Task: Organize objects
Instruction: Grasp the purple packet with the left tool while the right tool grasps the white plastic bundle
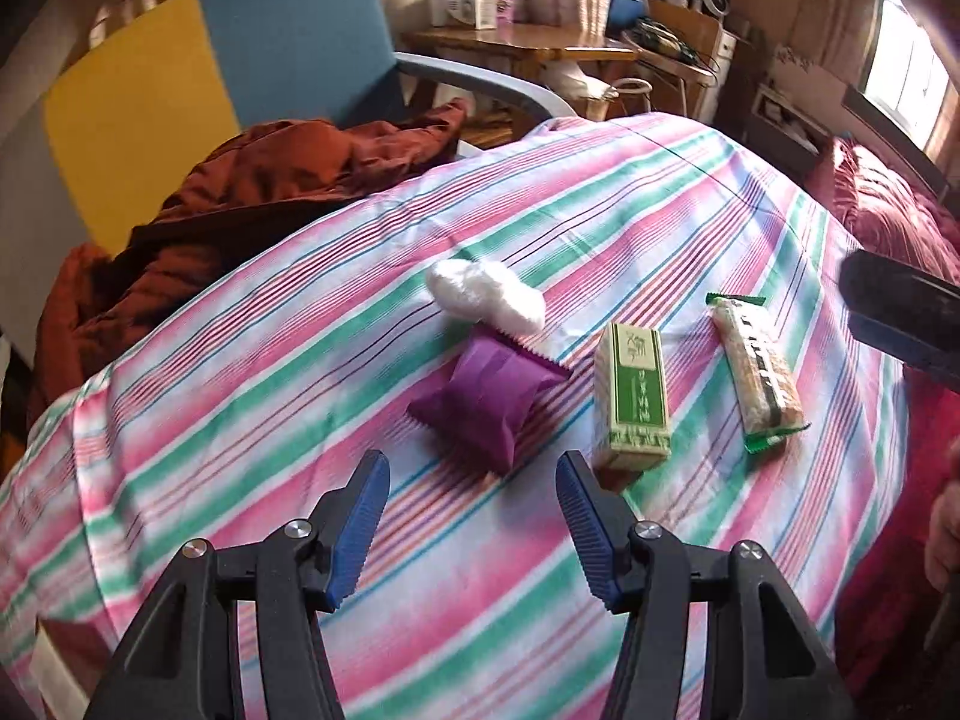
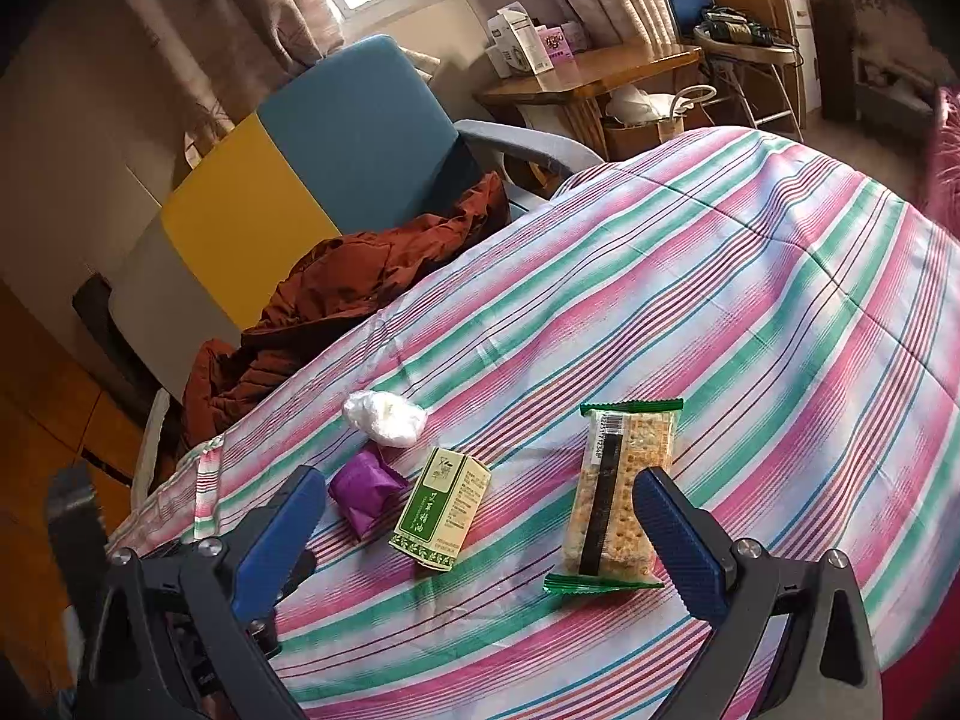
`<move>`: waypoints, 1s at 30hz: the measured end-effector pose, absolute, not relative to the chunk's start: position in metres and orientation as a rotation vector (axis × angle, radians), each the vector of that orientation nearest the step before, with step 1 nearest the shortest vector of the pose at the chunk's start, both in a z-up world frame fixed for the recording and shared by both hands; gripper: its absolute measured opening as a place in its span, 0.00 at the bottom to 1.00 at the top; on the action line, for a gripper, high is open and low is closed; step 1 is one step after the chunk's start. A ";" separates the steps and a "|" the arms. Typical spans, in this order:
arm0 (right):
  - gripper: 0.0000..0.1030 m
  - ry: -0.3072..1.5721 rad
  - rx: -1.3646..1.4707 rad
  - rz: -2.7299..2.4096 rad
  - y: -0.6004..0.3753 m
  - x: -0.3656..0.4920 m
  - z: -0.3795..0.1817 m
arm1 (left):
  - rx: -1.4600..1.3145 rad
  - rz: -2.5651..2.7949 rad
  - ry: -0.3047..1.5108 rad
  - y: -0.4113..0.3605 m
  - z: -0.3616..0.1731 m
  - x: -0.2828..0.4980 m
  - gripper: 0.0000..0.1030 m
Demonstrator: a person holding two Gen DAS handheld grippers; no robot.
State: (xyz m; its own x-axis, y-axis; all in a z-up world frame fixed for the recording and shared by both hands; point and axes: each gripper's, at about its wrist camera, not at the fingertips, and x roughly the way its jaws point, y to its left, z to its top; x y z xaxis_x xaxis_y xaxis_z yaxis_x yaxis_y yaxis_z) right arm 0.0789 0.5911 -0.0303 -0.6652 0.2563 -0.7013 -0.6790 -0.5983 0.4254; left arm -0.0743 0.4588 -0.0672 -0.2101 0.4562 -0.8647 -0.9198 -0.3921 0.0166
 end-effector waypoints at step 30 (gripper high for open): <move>1.00 0.886 -0.916 2.302 0.581 0.063 -0.038 | -1.187 1.893 0.484 0.388 -0.095 -0.033 0.38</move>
State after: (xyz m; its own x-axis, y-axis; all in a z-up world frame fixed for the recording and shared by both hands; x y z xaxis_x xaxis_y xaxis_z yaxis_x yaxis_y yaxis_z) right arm 0.0629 0.5806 -0.0378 -0.6454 0.2080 -0.7350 -0.6470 -0.6603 0.3813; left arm -0.0326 0.3882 -0.0945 -0.2096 0.4427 -0.8718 -0.8068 -0.5820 -0.1015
